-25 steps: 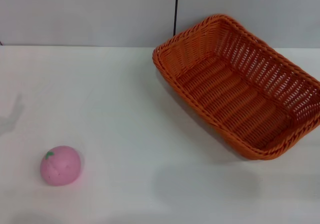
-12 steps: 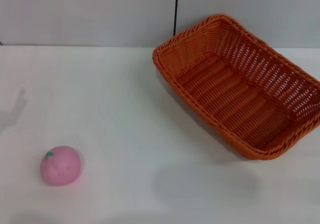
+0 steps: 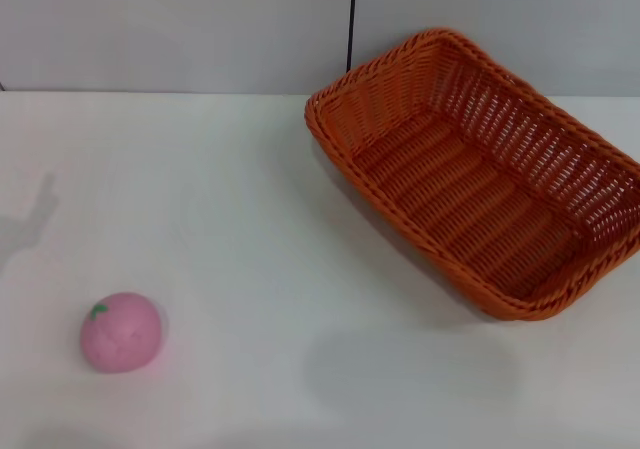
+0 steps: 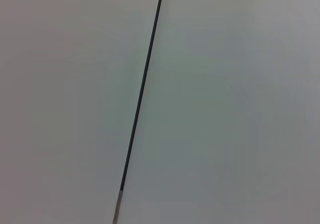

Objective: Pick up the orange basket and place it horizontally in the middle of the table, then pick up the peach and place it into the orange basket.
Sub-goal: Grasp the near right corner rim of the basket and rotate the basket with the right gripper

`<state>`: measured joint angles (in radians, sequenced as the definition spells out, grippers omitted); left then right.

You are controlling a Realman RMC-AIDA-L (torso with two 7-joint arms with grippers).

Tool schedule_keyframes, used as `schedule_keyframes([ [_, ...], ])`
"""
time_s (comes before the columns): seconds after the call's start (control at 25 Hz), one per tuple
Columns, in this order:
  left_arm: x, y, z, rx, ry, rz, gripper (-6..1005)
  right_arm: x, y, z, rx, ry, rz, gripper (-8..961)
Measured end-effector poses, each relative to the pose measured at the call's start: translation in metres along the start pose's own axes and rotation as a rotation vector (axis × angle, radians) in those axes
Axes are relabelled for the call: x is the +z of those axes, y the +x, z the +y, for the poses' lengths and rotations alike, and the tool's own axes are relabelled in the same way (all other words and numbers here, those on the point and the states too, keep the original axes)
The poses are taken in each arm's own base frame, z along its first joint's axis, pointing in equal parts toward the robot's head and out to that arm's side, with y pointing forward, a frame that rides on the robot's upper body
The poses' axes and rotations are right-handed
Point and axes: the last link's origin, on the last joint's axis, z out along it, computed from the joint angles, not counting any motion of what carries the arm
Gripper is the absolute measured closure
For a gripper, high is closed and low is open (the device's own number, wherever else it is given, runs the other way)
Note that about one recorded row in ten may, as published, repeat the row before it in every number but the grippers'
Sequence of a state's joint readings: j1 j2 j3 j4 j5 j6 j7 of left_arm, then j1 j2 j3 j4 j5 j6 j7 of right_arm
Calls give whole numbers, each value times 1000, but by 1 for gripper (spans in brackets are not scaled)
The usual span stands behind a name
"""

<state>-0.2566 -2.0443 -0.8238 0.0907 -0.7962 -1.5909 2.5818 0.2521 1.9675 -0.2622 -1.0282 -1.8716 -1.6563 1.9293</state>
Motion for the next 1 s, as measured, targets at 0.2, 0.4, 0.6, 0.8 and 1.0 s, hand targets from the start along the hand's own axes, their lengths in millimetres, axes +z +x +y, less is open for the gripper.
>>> schedule_keyframes([
  [0.2,-2,-2,3,-7,1,-1,200,32,-34,13,-24,-66,263,124],
  [0.4,-10,-4,4,-20,9,-2,202,71,-47,25,-13,-62,484,124],
  [0.6,-24,-6,5,-37,29,-10,203,102,-39,33,-22,-13,599,123],
  [0.8,-28,-7,6,-49,31,-6,205,127,-20,40,-35,-14,673,123],
  [1.0,-27,-7,8,-53,25,-6,206,149,2,42,-52,-1,707,123],
])
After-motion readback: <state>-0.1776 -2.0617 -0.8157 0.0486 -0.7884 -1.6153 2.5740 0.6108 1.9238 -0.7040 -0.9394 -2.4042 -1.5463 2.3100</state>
